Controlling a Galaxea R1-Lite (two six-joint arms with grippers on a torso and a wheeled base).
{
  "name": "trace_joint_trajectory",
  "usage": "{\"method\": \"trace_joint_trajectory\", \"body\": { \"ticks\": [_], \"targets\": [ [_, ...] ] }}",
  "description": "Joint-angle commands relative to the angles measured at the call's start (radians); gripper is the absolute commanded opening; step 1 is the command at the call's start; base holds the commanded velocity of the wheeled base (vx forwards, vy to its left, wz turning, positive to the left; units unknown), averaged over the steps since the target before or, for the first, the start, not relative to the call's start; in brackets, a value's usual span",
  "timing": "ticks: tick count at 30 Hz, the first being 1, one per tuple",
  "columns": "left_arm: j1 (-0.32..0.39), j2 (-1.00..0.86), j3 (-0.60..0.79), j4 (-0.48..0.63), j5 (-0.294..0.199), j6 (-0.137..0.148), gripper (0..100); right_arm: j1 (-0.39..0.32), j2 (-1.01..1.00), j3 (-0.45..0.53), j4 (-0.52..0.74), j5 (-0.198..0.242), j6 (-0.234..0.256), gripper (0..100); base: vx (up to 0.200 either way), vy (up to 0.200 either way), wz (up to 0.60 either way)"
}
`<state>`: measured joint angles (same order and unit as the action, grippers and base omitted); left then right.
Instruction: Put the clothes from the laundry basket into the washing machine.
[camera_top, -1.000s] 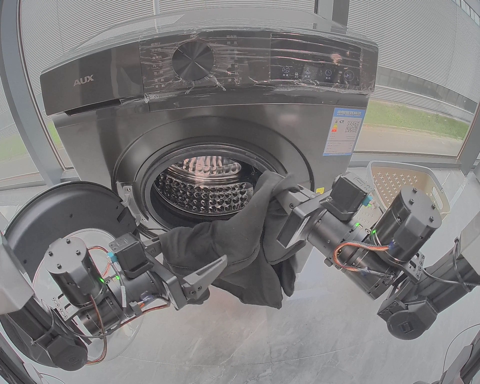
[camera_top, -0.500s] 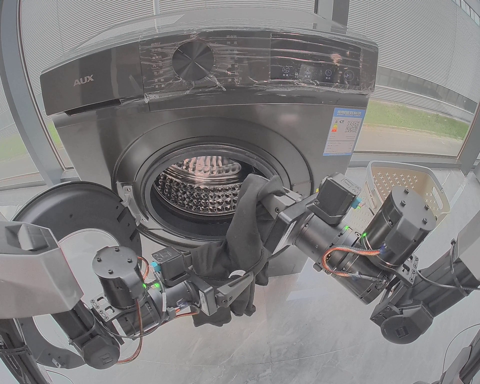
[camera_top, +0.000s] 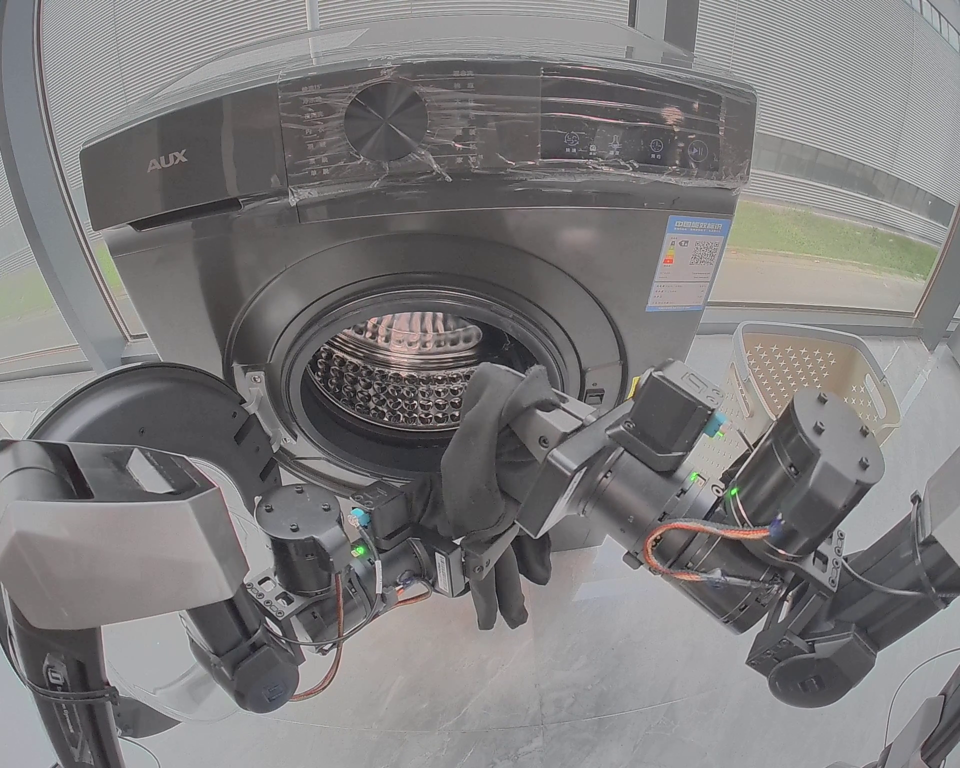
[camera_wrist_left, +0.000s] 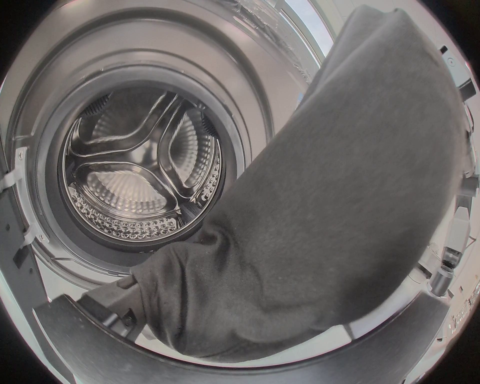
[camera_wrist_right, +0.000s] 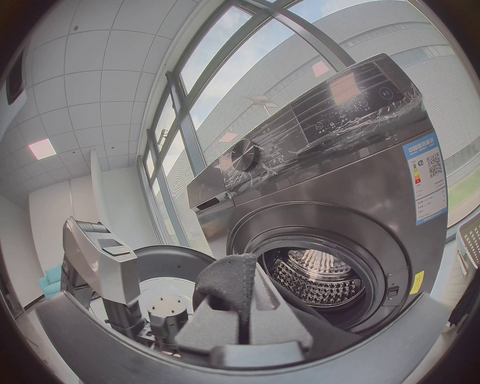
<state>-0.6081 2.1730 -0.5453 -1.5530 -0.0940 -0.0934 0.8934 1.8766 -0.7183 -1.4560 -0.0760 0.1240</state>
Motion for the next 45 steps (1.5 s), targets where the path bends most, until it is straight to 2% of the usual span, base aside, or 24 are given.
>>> {"method": "trace_joint_trajectory", "body": {
  "ticks": [1, 12, 14, 15, 21, 22, 26, 31, 40, 45],
  "targets": [
    [0.013, 0.071, -0.048, -0.001, 0.007, 0.0, 100, 0.016, -0.024, 0.028, -0.004, -0.002, 0.0, 0, 0.0, 0.0, 0.0],
    [0.014, 0.151, -0.134, -0.001, 0.014, -0.002, 100, 0.035, -0.05, 0.045, -0.001, -0.005, 0.0, 0, 0.0, 0.0, 0.0],
    [0.014, 0.153, -0.142, -0.001, 0.028, 0.0, 100, 0.035, -0.05, 0.053, -0.003, -0.005, 0.0, 0, 0.0, 0.0, 0.0],
    [0.014, 0.151, -0.143, -0.002, 0.036, -0.002, 0, 0.035, -0.05, 0.056, -0.003, -0.005, 0.0, 0, 0.0, 0.0, 0.0],
    [0.034, 0.134, -0.162, -0.002, 0.045, -0.012, 0, 0.016, -0.051, 0.065, -0.001, -0.007, 0.0, 0, 0.0, 0.0, 0.0],
    [0.06, 0.116, -0.166, -0.002, 0.065, -0.014, 0, 0.01, -0.06, 0.099, -0.001, -0.007, -0.003, 0, 0.0, 0.0, 0.0],
    [0.103, 0.054, -0.165, -0.002, 0.066, -0.034, 0, 0.002, -0.1, 0.22, 0.025, -0.005, -0.012, 0, 0.0, 0.0, 0.0],
    [0.11, -0.015, -0.154, -0.002, 0.066, -0.069, 0, -0.056, -0.106, 0.342, 0.097, -0.005, -0.024, 0, 0.0, 0.0, 0.0],
    [0.082, -0.124, -0.093, -0.001, 0.066, -0.075, 0, -0.119, -0.022, 0.395, 0.086, -0.013, -0.041, 0, 0.0, 0.0, 0.0],
    [0.073, -0.148, -0.048, -0.002, 0.065, -0.072, 0, -0.119, 0.016, 0.418, 0.059, -0.011, -0.041, 0, 0.0, 0.0, 0.0]
  ]
}}
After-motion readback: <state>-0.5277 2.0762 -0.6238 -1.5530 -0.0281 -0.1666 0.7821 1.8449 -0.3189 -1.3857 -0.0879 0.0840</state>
